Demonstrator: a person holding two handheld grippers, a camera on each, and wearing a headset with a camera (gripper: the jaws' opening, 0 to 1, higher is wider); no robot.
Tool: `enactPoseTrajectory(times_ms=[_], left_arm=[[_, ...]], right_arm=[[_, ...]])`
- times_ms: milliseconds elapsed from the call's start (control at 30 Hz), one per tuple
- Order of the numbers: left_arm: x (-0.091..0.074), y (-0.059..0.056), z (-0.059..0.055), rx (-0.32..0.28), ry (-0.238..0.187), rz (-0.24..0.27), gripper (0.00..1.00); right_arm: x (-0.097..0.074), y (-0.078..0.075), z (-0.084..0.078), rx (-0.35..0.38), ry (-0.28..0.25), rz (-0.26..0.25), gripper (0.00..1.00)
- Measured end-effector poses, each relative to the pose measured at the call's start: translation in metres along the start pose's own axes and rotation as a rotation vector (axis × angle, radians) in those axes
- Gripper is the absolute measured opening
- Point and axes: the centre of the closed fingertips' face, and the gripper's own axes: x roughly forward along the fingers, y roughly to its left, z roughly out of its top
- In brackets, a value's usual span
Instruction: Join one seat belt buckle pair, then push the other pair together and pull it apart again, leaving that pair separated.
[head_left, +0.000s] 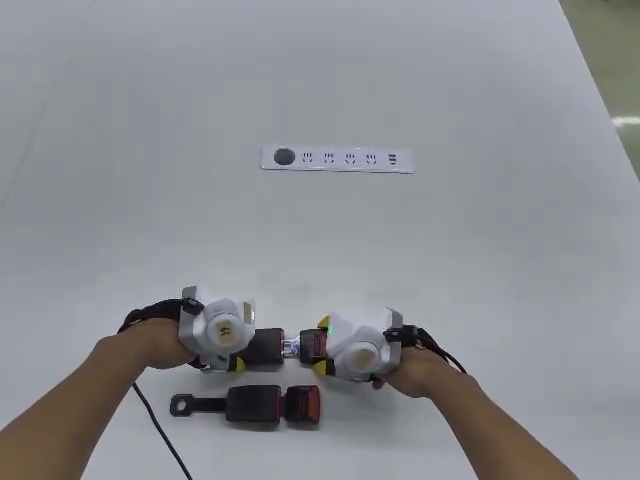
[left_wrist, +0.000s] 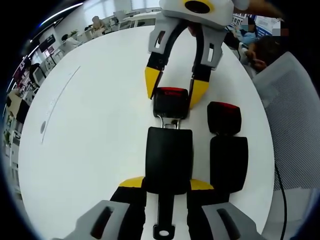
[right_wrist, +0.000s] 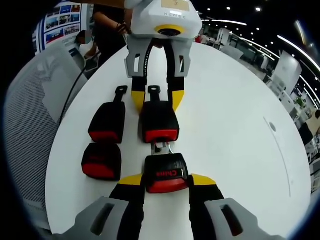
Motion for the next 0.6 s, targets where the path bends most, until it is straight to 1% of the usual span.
enactPoseTrajectory(times_ms=[167, 367, 467, 600], left_arm=[[-0.0022, -0.0014, 0.0022, 0.003, 0.002, 0.000, 0.32], [-0.0030, -0.0018, 0.0028, 0.010, 0.001, 0.001, 0.32], [-0.0015, -0.0010, 0.0015, 0.013, 0.004, -0.001, 0.32], [0.0002, -0.0001, 0.0001, 0.016, 0.007, -0.002, 0.32]], right_arm=[[-0.0007, 0.0006, 0.0001, 0.008, -0.009, -0.003, 0.30], [-0.0020, 0.0005, -0.0028, 0.003, -0.003, 0.000, 0.30], [-0.0047, -0.0001, -0.0050, 0.003, 0.000, 0.007, 0.30], [-0.0070, 0.0000, -0.0082, 0.007, 0.005, 0.003, 0.30]])
